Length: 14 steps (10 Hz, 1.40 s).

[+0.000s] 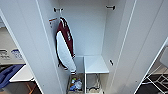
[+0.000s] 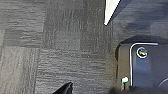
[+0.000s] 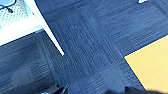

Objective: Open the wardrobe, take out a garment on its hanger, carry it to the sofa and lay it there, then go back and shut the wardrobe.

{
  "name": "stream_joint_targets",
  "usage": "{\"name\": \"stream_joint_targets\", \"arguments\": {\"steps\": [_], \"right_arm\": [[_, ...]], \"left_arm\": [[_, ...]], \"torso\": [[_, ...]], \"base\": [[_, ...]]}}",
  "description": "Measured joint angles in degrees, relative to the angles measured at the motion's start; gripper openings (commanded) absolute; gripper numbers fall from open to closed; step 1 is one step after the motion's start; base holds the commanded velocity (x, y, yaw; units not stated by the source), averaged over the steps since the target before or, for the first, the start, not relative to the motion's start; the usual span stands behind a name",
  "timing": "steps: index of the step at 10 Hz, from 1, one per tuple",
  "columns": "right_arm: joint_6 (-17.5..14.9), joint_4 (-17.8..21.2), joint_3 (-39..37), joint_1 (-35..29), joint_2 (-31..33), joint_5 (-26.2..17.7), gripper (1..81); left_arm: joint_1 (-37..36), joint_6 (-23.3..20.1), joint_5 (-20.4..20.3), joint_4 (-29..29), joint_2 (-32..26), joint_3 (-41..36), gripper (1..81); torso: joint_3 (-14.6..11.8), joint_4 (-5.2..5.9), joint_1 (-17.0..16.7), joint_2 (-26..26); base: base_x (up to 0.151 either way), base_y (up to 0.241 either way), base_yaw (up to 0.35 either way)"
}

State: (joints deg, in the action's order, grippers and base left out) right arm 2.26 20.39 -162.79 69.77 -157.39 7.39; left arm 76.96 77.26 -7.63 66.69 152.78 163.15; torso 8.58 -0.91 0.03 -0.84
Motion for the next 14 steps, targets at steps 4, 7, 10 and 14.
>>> {"name": "stream_joint_targets", "arguments": {"steps": [4, 7, 10, 14], "right_arm": [[0.05, 4.07, -0.2, -5.5, 3.12, -0.01, 81.1], [0.06, 7.94, -0.24, -9.55, 5.9, 0.0, 81.1], [0.17, 13.25, -0.24, -12.87, 7.5, -0.52, 81.1], [5.01, 16.53, -0.24, -17.15, 8.0, -0.74, 81.1]], "left_arm": [[-6.4, 0.02, -2.43, -7.91, -6.64, 2.04, 81.1], [-11.42, 0.02, -2.5, -12.7, -8.52, 2.23, 81.1], [-17.48, 0.05, -2.43, -17.69, -10.23, 2.26, 81.1], [-24.15, 0.6, -2.4, -22.43, -10.25, 2.26, 81.1]], "torso": [[0.04, 0.0, 0.07, 0.02], [0.06, 0.0, 0.07, 0.04], [0.09, 0.0, 0.09, 0.06], [0.13, 0.0, 0.13, 0.11]], "base": [[0.0, 0.0, 0.0], [0.0, 0.0, 0.0], [0.0, 0.0, 0.0], [0.0, 0.0, 0.0]]}}
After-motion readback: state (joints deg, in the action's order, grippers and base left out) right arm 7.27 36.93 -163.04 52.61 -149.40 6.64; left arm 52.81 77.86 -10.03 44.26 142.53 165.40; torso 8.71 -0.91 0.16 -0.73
